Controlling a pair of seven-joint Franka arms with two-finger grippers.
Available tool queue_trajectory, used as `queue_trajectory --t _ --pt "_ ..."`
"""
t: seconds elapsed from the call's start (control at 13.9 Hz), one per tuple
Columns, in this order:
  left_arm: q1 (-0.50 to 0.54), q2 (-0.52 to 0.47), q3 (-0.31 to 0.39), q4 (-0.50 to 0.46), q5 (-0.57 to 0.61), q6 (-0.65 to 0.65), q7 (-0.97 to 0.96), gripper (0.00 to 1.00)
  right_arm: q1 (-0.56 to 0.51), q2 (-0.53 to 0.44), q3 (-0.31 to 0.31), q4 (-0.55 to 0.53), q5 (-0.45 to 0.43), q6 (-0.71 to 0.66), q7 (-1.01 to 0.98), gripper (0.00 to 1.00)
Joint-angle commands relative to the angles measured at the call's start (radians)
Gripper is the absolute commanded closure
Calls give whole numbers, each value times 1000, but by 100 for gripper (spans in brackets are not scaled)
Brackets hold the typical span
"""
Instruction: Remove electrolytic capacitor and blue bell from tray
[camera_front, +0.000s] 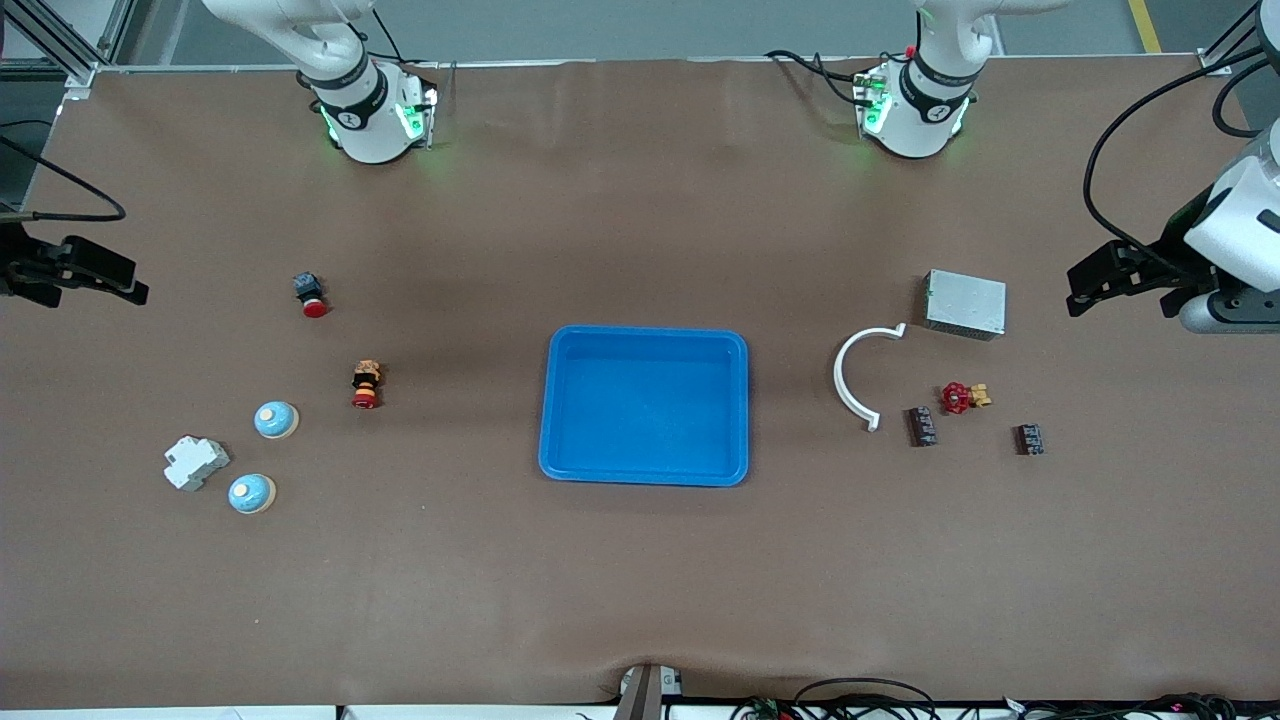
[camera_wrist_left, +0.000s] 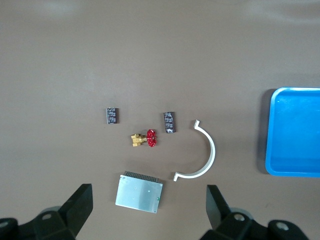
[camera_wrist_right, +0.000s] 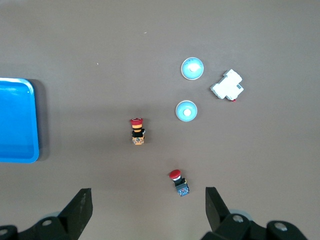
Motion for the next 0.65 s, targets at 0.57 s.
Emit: queue_trajectory --t 0.57 --pt "1 7 0 19 -6 -1 7 0 -17 -74 7 -28 -4 -4 2 0"
